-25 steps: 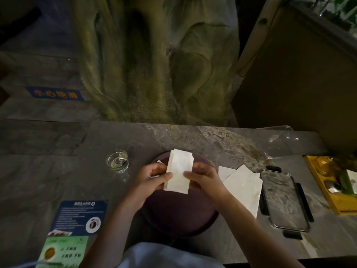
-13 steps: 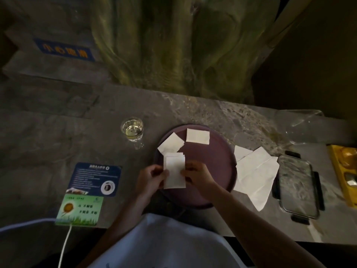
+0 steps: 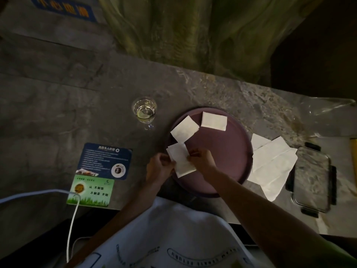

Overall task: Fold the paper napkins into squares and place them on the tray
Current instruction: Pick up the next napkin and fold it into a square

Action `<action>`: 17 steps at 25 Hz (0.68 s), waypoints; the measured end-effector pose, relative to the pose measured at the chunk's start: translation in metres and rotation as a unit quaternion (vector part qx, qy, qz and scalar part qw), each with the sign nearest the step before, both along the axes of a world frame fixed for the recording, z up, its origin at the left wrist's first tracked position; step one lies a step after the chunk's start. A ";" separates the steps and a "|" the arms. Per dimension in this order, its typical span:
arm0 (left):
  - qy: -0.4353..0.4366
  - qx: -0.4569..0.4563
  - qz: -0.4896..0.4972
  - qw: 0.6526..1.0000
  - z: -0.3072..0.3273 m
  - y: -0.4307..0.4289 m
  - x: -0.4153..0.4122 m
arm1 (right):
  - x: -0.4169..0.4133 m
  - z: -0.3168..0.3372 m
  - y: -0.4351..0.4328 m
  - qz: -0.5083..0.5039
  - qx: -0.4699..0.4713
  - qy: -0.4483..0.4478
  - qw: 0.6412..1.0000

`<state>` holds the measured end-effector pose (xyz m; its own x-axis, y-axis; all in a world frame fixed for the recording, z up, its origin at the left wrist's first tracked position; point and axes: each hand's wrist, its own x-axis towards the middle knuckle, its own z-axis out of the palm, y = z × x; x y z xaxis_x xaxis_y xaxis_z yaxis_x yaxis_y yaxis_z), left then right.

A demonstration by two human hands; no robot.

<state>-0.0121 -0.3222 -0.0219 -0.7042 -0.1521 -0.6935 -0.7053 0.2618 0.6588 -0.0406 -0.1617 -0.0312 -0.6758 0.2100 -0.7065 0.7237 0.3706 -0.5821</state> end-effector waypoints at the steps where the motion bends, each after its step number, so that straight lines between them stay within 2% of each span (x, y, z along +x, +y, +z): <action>1: -0.006 0.002 -0.004 1.000 -0.002 -0.001 0.000 | -0.001 -0.004 0.000 0.001 0.005 -0.004 1.000; 5: 0.001 0.001 -0.052 0.999 -0.013 -0.003 0.000 | -0.005 -0.015 0.004 0.004 0.025 -0.015 1.000; 11: 0.021 -0.051 -0.218 0.974 -0.020 0.004 -0.006 | -0.008 -0.027 0.009 0.115 0.086 0.007 0.990; 17: 0.007 -0.086 -0.298 0.951 -0.022 0.014 -0.010 | -0.008 -0.031 0.009 0.180 0.108 0.017 0.978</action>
<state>-0.0221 -0.3081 -0.0442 -0.7094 0.1664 -0.6849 -0.3901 0.7166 0.5782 -0.0481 -0.1528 -0.0626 -0.7563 0.0949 -0.6473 0.5044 0.7147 -0.4845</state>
